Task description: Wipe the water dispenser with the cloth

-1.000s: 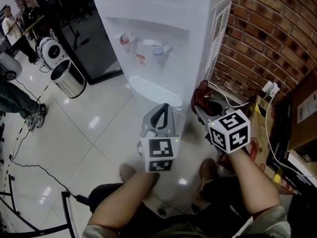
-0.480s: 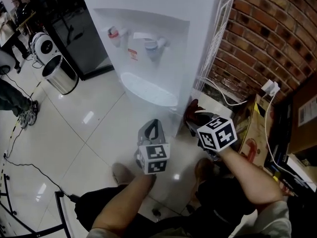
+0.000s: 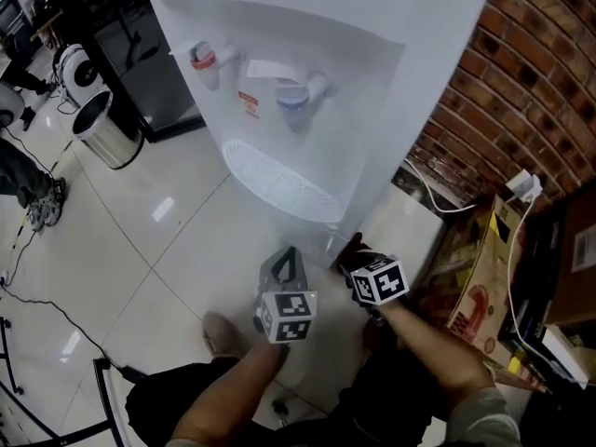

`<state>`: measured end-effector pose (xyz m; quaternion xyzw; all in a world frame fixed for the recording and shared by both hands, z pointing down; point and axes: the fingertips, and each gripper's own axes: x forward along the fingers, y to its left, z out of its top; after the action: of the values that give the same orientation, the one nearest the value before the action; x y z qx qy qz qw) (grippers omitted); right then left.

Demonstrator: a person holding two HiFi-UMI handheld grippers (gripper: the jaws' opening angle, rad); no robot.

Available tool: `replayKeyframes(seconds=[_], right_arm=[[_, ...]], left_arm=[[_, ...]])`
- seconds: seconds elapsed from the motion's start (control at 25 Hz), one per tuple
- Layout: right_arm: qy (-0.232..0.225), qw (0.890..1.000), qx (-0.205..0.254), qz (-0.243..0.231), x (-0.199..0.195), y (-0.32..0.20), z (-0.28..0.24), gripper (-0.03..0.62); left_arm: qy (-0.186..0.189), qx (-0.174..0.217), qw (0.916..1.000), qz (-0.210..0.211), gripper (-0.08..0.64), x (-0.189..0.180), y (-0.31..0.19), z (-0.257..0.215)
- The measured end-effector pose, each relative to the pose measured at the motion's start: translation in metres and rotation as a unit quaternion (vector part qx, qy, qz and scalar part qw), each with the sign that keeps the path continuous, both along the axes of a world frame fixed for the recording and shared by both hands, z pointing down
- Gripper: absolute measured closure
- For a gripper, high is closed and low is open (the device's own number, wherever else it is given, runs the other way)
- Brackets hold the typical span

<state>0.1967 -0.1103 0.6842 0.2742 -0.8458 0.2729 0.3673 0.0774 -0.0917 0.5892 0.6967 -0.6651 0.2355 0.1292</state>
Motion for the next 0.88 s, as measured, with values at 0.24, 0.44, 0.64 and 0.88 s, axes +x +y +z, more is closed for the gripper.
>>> replayKeyframes(seconds=[0.24, 0.44, 0.64, 0.88], right_arm=[[0.018, 0.999, -0.032, 0.016, 0.004, -0.002, 0.056, 0.509], [0.039, 0.998, -0.047, 0.019, 0.004, -0.002, 0.086, 0.508], [0.050, 0.997, -0.056, 0.019, 0.006, -0.001, 0.099, 0.508], [0.021, 0.999, -0.035, 0.014, 0.019, 0.004, 0.053, 0.508]], left_arm=[[0.000, -0.024, 0.9997, 0.002, 0.560, -0.006, -0.003, 0.025], [0.005, -0.028, 0.9996, 0.001, 0.560, -0.008, -0.005, 0.028], [0.015, -0.027, 0.9995, 0.005, 0.560, -0.003, -0.005, 0.028], [0.020, -0.010, 0.9997, 0.001, 0.560, 0.001, -0.005, -0.007]])
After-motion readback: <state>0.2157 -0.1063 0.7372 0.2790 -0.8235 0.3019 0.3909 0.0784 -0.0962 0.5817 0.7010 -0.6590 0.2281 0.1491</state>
